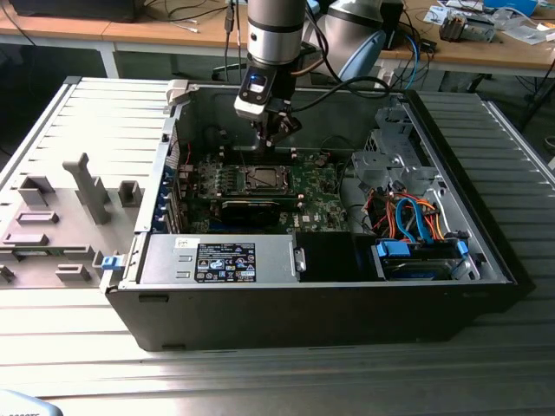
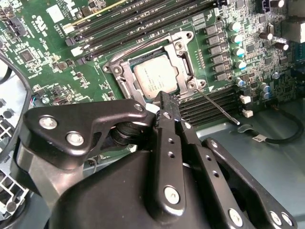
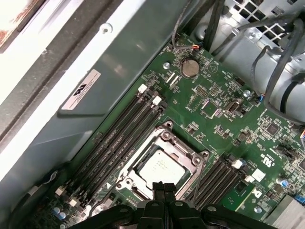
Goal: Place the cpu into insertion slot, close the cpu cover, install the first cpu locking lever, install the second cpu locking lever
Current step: 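Install the first cpu locking lever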
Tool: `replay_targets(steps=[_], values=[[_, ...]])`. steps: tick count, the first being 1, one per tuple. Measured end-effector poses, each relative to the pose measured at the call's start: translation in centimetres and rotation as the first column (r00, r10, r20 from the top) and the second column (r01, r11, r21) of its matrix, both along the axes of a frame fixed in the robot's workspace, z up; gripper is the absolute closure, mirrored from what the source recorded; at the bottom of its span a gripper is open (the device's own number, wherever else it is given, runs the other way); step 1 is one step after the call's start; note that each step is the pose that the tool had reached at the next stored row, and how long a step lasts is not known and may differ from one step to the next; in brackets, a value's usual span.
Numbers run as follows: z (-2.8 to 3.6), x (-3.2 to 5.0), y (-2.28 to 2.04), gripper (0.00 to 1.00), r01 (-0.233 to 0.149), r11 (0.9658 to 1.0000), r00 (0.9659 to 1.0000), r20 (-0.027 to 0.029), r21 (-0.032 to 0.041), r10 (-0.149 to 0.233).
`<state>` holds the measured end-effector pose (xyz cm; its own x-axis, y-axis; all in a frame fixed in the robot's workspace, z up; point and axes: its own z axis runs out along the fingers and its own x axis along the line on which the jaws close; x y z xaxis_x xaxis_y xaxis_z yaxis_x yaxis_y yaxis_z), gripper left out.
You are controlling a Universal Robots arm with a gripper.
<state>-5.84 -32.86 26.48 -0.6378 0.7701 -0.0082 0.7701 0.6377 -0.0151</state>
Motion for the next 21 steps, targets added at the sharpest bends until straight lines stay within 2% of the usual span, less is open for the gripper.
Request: replay_targets(steps=[11,21], values=[[0.0,0.0,0.0,0.89,-0.055,0.9985,0.9985,0.0,0.0,0.055],[0.0,0.0,0.0,0.89,-0.112,0.9937,0.9937,0.0001,0.0,0.112]])
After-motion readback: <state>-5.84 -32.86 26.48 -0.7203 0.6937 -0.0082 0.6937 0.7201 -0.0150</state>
